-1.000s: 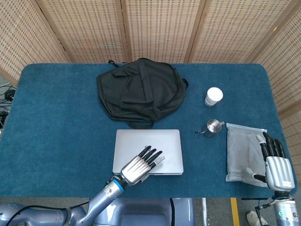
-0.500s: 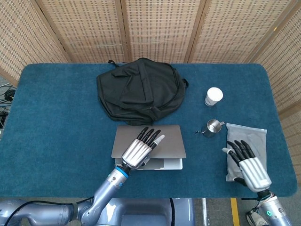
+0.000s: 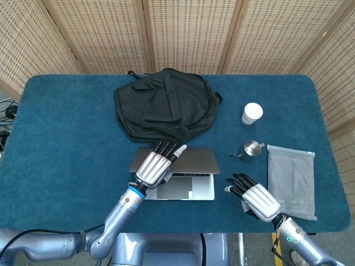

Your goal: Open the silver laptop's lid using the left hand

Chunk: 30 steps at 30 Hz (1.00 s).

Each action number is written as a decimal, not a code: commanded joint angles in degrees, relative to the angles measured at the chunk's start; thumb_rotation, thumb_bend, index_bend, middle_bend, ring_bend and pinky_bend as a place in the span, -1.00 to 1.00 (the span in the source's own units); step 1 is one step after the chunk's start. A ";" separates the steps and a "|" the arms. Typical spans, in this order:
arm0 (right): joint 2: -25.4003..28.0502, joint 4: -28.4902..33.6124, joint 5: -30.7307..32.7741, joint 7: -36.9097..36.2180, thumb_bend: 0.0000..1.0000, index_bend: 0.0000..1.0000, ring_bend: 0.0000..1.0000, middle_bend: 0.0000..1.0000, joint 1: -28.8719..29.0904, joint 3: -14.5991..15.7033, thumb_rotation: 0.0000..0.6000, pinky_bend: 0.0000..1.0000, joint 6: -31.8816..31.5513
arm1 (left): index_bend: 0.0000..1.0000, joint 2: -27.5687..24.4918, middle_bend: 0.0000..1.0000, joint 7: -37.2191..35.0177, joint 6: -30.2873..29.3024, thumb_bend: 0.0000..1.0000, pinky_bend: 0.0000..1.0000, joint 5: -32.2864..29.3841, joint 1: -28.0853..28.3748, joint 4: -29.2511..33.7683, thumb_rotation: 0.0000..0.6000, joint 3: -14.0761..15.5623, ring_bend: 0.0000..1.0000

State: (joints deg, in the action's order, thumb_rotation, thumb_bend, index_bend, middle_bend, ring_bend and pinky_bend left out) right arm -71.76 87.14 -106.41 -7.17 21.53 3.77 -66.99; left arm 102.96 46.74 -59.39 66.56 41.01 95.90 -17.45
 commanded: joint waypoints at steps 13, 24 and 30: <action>-5.88 4.49 8.77 13.49 1.00 -0.54 -0.99 -0.77 5.71 -1.42 1.00 -0.81 13.77 | -1.00 -6.48 -1.00 -4.70 -1.22 -0.03 -1.00 -1.94 1.66 2.81 1.00 0.10 -1.00; -8.96 8.21 18.01 24.29 1.00 -0.54 -1.00 -0.79 7.16 -1.97 1.00 -0.81 19.55 | -1.00 -7.23 -1.00 -7.61 -2.14 -0.03 -1.00 -2.51 2.91 2.52 1.00 1.28 -1.00; -9.36 8.44 19.26 25.72 1.00 -0.54 -1.00 -0.79 7.24 -1.51 1.00 -0.81 19.45 | -1.00 -7.45 -1.00 -8.24 -2.66 -0.03 -1.00 -2.72 3.33 2.50 1.00 1.59 -1.00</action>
State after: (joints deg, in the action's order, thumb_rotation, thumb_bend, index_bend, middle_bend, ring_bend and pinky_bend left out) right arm -81.04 95.52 -87.31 18.35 28.72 2.12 -47.56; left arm 95.53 38.56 -62.00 63.90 44.28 98.43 -15.87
